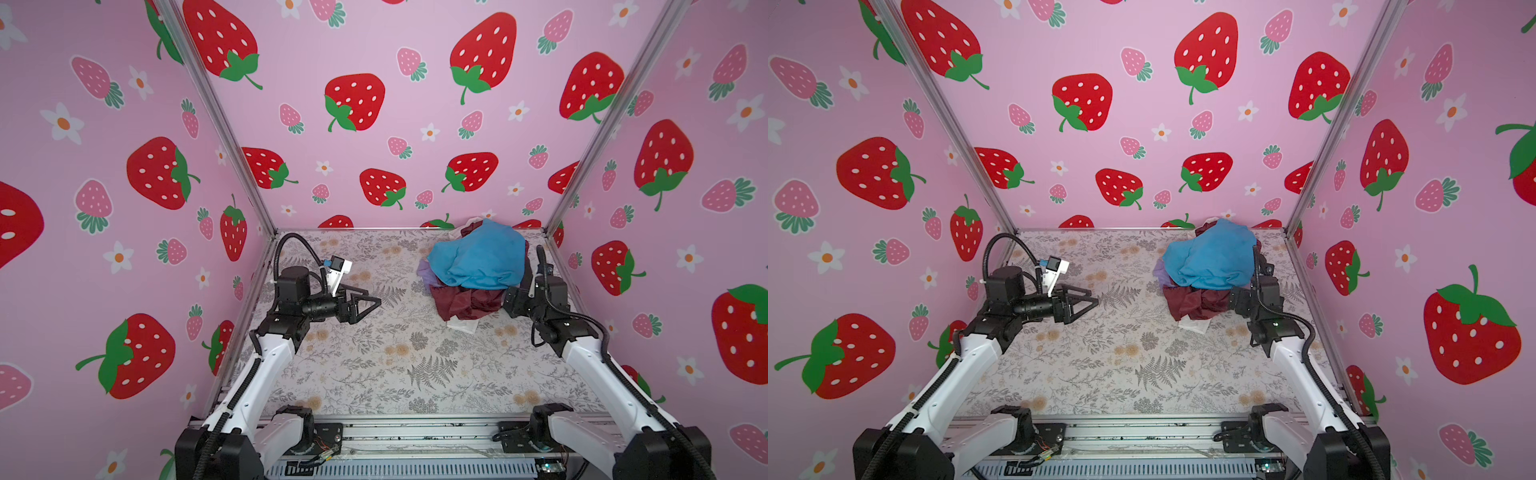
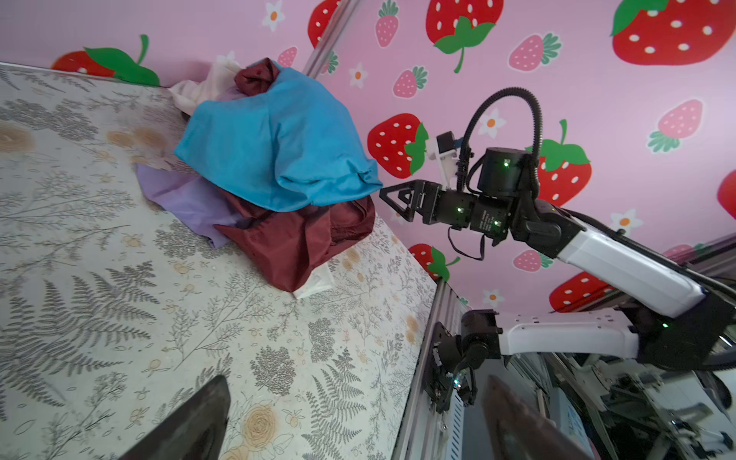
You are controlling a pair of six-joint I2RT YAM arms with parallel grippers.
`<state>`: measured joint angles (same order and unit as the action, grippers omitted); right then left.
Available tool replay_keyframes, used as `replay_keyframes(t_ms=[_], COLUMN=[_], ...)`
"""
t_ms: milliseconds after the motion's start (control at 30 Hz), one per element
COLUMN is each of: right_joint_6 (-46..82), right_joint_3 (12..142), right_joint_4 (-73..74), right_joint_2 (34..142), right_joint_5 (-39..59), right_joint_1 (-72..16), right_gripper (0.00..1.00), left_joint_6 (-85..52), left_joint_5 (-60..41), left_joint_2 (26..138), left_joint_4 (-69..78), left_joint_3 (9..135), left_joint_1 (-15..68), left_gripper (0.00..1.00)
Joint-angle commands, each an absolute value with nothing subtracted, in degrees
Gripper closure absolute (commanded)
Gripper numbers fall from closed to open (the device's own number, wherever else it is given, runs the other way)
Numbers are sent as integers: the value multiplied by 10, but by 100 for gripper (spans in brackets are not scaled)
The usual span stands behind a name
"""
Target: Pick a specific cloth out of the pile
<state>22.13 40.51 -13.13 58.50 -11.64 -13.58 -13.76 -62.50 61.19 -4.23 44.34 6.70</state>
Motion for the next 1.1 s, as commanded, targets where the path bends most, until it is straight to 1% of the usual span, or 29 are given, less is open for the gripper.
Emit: replay_keyframes(t_ms=[0, 200, 300, 467, 600, 733, 933, 1067], right_joint_6=[244, 252, 261, 264, 272, 275, 276, 277], right_joint_3=[392, 384, 380, 374, 358, 354, 356, 357], right_joint_4=[-145, -112, -91, -74, -30, -13, 1, 11], right_joint_2=[574, 588, 596, 609, 618, 628, 652, 667], right_joint_5=[-86, -29, -1, 1, 37, 36, 48, 53], right_joint_1=[-153, -174, -179, -185, -185, -185, -185, -185], right_gripper=[5, 11, 13, 14, 16, 18, 26, 35], left_joint_6=[-135, -140, -130, -123, -122, -111, -101, -95], left_joint_5=[-665, -664, -667, -665, -664, -658, -650, -647], left_joint_2=[605, 606, 616, 644, 665, 677, 672, 668], left_joint_4=[-16, 15, 15, 10, 7, -19, -27, -33], left_joint_3=[434, 414, 411, 413, 419, 429, 428, 430], left_joint_1=[90, 110, 117, 119, 120, 120, 121, 121], left_gripper=[1, 1, 1, 1, 1, 1, 1, 1])
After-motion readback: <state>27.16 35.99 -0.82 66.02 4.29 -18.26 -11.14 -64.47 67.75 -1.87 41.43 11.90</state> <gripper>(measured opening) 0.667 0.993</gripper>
